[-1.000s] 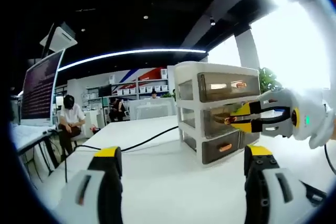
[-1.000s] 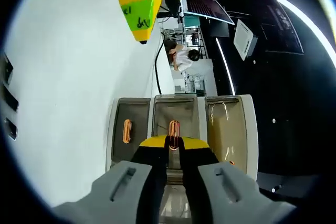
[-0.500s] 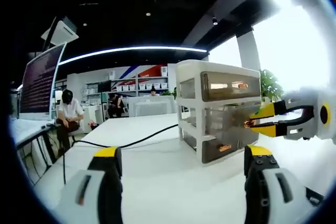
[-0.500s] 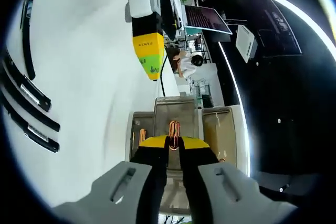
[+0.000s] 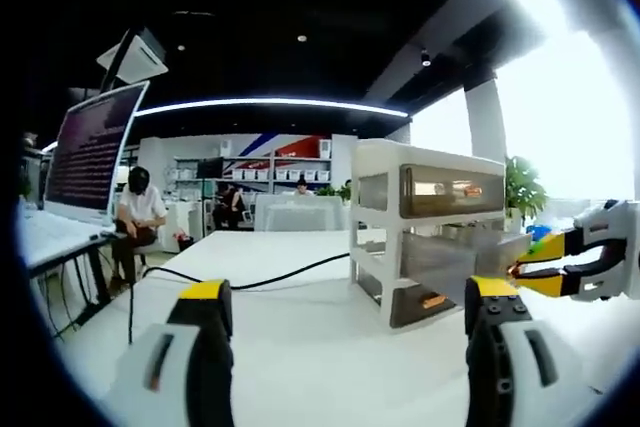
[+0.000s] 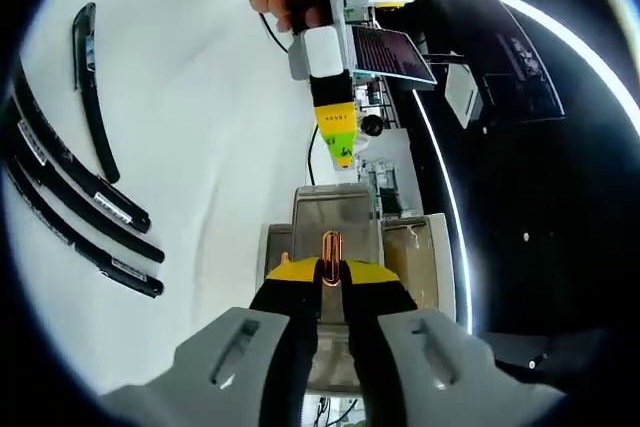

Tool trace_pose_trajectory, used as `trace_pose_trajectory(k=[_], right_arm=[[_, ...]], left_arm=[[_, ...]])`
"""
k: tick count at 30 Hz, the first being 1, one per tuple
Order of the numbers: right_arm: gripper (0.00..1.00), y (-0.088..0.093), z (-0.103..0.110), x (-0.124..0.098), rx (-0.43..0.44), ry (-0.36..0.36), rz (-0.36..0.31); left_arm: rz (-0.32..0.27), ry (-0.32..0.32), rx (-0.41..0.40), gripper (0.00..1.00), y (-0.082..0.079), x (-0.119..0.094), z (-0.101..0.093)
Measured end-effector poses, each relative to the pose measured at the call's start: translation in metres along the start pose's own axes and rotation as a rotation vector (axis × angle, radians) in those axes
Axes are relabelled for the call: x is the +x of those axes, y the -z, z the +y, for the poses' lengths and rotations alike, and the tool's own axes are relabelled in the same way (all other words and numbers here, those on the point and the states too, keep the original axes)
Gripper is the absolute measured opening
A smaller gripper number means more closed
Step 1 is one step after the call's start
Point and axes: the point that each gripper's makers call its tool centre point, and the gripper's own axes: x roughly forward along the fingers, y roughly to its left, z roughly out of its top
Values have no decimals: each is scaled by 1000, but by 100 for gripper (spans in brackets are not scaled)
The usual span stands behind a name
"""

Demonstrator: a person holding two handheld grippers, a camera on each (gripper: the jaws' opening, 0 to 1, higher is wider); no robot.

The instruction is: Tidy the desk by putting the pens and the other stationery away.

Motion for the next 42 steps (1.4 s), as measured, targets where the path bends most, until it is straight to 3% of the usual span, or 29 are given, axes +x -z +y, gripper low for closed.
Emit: trace_pose_trajectory(k=[8,14,16,20,23,25,28,30,33,34,37,38,39,42], right_arm=[[11,-2,15,5,29,-29,-8],[12,-1,13,7,43,-8,-9],[12,1,12,6,134,18,-18],[14,2,13,-4,358,39,-102],[14,2,14,-12,445,22,-142],[14,13,18,-19,549,15,-133],[15,35,21,-28,622,22,-105],[16,51,21,-33,677,45,-83],[16,79,10,-45,842,89,-74],[17,87,1,-49,912,130,-80],[23,118,-37,-69,1197,340,-180],[24,129,-42,-75,1240,398,-173],[24,138,-45,-81,1265,447,-165],[25,148,-48,-85,1214,489,-146]], left_arm=[[10,9,10,96,2,0,-3],[5,26,31,96,1,0,-9],[5,26,27,96,1,0,-9],[20,32,41,96,2,1,-11],[15,49,40,96,1,1,-15],[14,67,48,96,-1,1,-17],[-41,80,93,97,-12,-1,-21],[-64,80,75,97,-16,-1,-23],[-84,86,81,97,-20,-1,-23],[-86,91,75,97,-21,-2,-24],[-82,103,28,96,-21,-2,-25],[-83,108,26,96,-20,-2,-26],[-83,112,23,95,-21,-2,-28],[-60,139,24,86,-20,-4,-37]])
